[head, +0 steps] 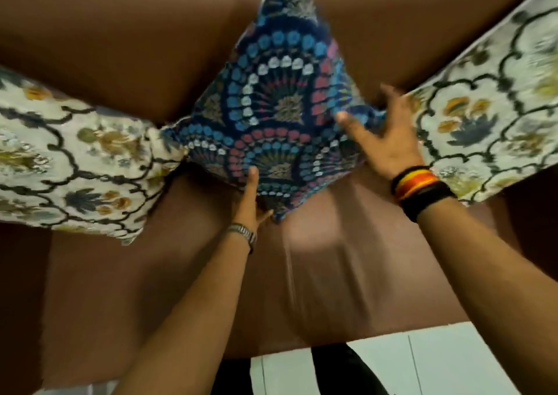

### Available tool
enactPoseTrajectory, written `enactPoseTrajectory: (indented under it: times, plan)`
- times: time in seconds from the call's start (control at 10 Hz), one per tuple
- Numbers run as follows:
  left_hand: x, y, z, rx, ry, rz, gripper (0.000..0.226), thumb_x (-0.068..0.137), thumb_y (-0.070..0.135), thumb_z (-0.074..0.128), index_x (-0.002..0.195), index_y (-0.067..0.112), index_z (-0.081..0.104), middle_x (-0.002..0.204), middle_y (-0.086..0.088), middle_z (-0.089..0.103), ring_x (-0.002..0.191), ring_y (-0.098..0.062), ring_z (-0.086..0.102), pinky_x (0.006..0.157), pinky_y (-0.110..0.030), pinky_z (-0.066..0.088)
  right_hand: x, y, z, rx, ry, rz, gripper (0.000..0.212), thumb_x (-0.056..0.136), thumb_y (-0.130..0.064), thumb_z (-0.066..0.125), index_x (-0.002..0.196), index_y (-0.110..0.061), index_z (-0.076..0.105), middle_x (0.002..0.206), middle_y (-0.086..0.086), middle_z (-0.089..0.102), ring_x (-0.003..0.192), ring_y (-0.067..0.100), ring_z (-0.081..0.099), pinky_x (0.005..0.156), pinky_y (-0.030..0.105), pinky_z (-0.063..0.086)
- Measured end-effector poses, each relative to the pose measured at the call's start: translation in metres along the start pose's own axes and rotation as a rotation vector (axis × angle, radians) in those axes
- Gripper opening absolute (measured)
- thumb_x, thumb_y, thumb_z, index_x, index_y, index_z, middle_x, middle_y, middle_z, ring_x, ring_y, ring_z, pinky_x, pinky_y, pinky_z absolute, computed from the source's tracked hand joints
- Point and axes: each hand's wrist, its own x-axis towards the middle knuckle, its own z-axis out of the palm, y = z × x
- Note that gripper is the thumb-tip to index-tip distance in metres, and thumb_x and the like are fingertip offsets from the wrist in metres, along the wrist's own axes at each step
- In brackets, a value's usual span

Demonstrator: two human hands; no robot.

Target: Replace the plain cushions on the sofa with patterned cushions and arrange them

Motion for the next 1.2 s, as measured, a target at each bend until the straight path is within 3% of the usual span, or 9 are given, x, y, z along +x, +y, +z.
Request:
enactPoseTrajectory:
  times: [0.1, 0.3, 0.4, 0.6, 0.7, 0.8, 1.0, 1.1, 1.2]
  plan:
    - [0.001, -0.006, 0.027, -0.046, 0.029, 0.011, 0.127, 0.034, 0.102, 0.062, 0.14, 0.033, 0.055, 0.143, -0.004, 0.061, 0.121, -0.025, 0.061, 0.098, -0.052, 0.055, 0.019, 0.009, 0.001, -0.039, -0.207, -0.009, 0.097, 0.091, -0.056, 0.075, 0.167, -0.017, 0.029, 0.167, 0.013, 0.042, 0.154, 0.031, 0.044, 0.127, 0.047, 0.037]
    - [0.0, -0.017, 0.043, -0.073, 0.129, 0.055, 0.1, 0.047, 0.105, 0.051, 0.125, 0.043, 0.06, 0.141, 0.0, 0.063, 0.116, -0.021, 0.064, 0.09, -0.051, 0.058, 0.025, 0.027, -0.012, 0.029, -0.25, -0.043, 0.092, 0.094, -0.053, 0.073, 0.168, -0.022, 0.028, 0.17, 0.01, 0.038, 0.156, 0.03, 0.041, 0.127, 0.05, 0.037]
    - [-0.007, -0.029, 0.065, -0.155, 0.215, 0.042, 0.132, 0.046, 0.106, 0.044, 0.156, 0.033, 0.041, 0.161, -0.005, 0.045, 0.139, -0.031, 0.05, 0.108, -0.06, 0.047, 0.021, 0.039, -0.039, 0.077, -0.222, -0.089, 0.08, 0.097, -0.051, 0.07, 0.165, -0.026, 0.036, 0.168, 0.002, 0.041, 0.152, 0.018, 0.043, 0.125, 0.043, 0.04]
    - [-0.048, -0.078, 0.175, -0.125, 0.326, -0.065, 0.108, 0.074, 0.092, 0.035, 0.163, 0.031, 0.023, 0.172, -0.003, 0.022, 0.154, -0.034, 0.028, 0.12, -0.053, 0.032, 0.05, 0.085, -0.151, 0.06, 0.217, -0.135, 0.058, 0.098, -0.054, 0.064, 0.149, -0.028, 0.054, 0.146, 0.001, 0.054, 0.134, 0.022, 0.059, 0.11, 0.05, 0.053]
    - [-0.059, -0.092, 0.248, -0.033, 0.058, -0.171, 0.125, 0.052, 0.104, 0.04, 0.16, 0.044, 0.025, 0.171, 0.004, 0.023, 0.152, -0.031, 0.032, 0.113, -0.058, 0.042, 0.076, 0.125, -0.204, -0.073, 0.383, -0.078, 0.059, 0.1, -0.051, 0.061, 0.147, -0.017, 0.055, 0.144, 0.013, 0.055, 0.136, 0.03, 0.056, 0.116, 0.042, 0.045]
    - [-0.046, -0.095, 0.313, 0.113, -0.048, -0.061, 0.124, 0.043, 0.108, 0.046, 0.149, 0.045, 0.045, 0.165, 0.005, 0.037, 0.147, -0.025, 0.04, 0.117, -0.057, 0.037, 0.098, 0.163, -0.224, -0.177, 0.217, -0.009, 0.068, 0.102, -0.044, 0.063, 0.159, -0.012, 0.043, 0.156, 0.022, 0.047, 0.146, 0.039, 0.048, 0.123, 0.048, 0.038]
    - [-0.03, -0.09, 0.378, 0.132, 0.056, 0.013, 0.09, 0.087, 0.076, 0.05, 0.156, 0.02, 0.04, 0.157, -0.002, 0.048, 0.14, -0.029, 0.05, 0.115, -0.048, 0.043, 0.105, 0.193, -0.241, -0.163, 0.027, -0.089, 0.08, 0.102, -0.047, 0.063, 0.169, -0.022, 0.027, 0.174, 0.017, 0.028, 0.161, 0.035, 0.029, 0.13, 0.049, 0.03]
    - [-0.056, -0.058, 0.363, 0.269, 0.15, 0.07, 0.056, 0.095, 0.054, 0.062, 0.136, 0.016, 0.06, 0.132, -0.007, 0.062, 0.124, -0.03, 0.061, 0.1, -0.03, 0.05, 0.093, 0.165, -0.265, 0.101, -0.004, -0.047, 0.066, 0.102, -0.039, 0.067, 0.161, -0.025, 0.043, 0.166, 0.004, 0.046, 0.153, 0.025, 0.044, 0.125, 0.049, 0.04]
    - [-0.109, 0.019, 0.339, 0.397, 0.277, 0.429, 0.028, 0.097, 0.041, 0.064, 0.119, 0.022, 0.067, 0.116, -0.003, 0.068, 0.103, -0.022, 0.067, 0.082, -0.019, 0.047, 0.009, 0.125, -0.299, 0.31, -0.072, -0.033, 0.044, 0.099, -0.048, 0.069, 0.142, -0.045, 0.061, 0.145, -0.017, 0.065, 0.136, 0.003, 0.061, 0.115, 0.045, 0.054]
